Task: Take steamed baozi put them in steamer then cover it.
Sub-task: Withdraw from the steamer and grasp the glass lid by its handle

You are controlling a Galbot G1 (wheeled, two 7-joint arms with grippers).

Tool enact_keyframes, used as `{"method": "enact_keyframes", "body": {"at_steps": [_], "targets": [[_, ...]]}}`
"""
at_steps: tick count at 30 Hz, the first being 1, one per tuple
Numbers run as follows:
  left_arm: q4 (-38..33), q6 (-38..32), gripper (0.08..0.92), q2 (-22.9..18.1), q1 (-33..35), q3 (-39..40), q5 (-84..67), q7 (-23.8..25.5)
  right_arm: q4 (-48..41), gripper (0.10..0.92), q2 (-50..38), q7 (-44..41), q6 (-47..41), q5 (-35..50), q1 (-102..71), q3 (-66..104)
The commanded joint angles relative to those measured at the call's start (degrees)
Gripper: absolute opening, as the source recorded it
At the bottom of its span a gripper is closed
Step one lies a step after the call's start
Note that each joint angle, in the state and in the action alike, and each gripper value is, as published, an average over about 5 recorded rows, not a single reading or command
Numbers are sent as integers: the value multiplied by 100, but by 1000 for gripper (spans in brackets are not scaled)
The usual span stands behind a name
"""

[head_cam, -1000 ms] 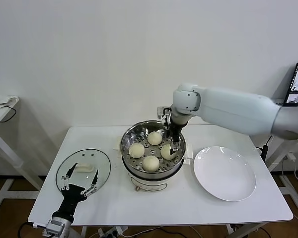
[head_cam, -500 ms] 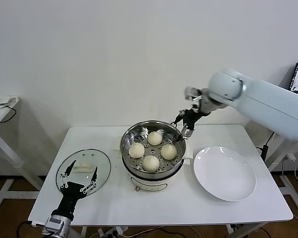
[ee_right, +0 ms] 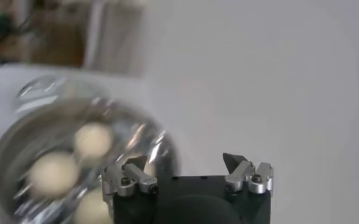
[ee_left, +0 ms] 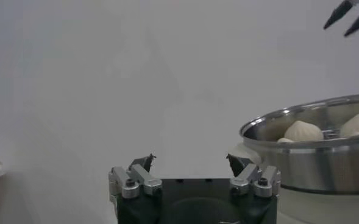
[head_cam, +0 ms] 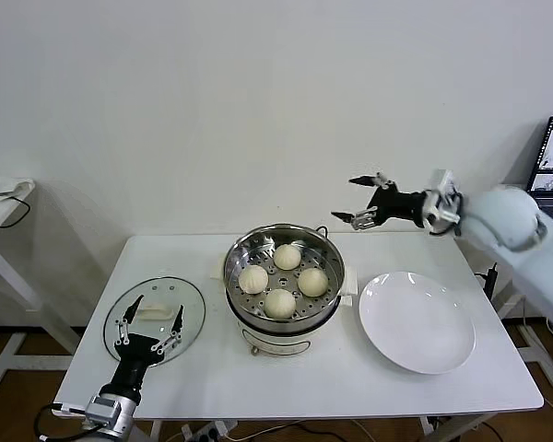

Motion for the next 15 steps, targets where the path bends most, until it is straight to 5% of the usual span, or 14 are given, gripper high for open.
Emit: {"method": "enact_keyframes", "body": {"at_steps": [1,15], "targets": [[173,-331,823,-61,-91,-18,-21,-13,1285,823,1086,2124,1283,-96,-4604,3940],[155,-412,823,-63,-159,-2,-28,-100,1533,823,3564,2139,2589,-1364,-6099,4153]]}}
